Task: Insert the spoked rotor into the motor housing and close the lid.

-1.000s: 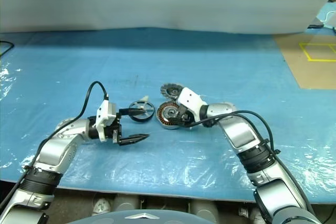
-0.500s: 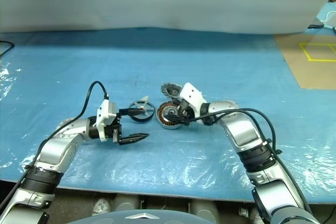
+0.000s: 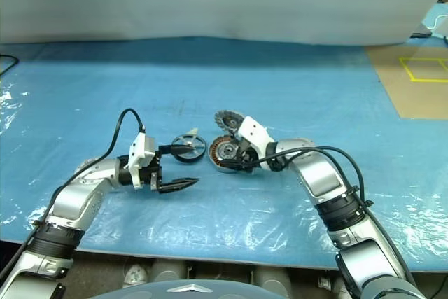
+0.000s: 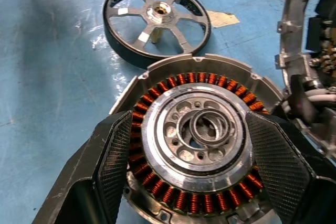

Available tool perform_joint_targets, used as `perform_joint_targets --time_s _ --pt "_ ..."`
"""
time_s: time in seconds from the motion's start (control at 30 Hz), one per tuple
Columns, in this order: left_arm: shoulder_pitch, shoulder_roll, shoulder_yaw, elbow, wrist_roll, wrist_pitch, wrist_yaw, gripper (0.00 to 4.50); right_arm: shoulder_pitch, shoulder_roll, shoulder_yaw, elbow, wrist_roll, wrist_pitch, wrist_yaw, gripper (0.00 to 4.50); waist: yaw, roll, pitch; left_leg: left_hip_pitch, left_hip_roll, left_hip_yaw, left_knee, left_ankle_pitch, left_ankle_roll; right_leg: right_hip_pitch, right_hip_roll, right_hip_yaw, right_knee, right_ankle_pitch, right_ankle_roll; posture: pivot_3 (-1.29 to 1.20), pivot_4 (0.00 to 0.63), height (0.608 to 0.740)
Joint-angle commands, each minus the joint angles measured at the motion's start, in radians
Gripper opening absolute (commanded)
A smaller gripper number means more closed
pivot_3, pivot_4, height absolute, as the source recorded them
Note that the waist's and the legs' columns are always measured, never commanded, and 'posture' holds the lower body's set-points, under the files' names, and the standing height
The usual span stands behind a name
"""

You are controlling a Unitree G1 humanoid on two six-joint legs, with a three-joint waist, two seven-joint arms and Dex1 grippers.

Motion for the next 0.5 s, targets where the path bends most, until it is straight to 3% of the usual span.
perform_joint_targets --time_s 0.03,0.5 --pt "-0.008 -0.002 0.003 -0.009 -0.004 -0.013 -0.004 4.50 0.004 -0.009 0.011 -0.024 -0.005 0.003 0.007 3.58 0.000 0.000 0.000 0.000 0.000 0.000 0.000 0.000 0.000 0.000 0.000 0.000 0.000 0.000 0.000 0.00 0.150 0.740" --pt "-0.012 -0.011 0.008 -0.004 -0.002 -0.015 0.003 4.50 0.003 -0.023 0.030 -0.054 0.008 -0.009 0.065 3.58 0.000 0.000 0.000 0.000 0.000 0.000 -0.001 0.000 0.000 0.000 0.000 0.000 0.000 0.000 0.000 0.00 0.150 0.740"
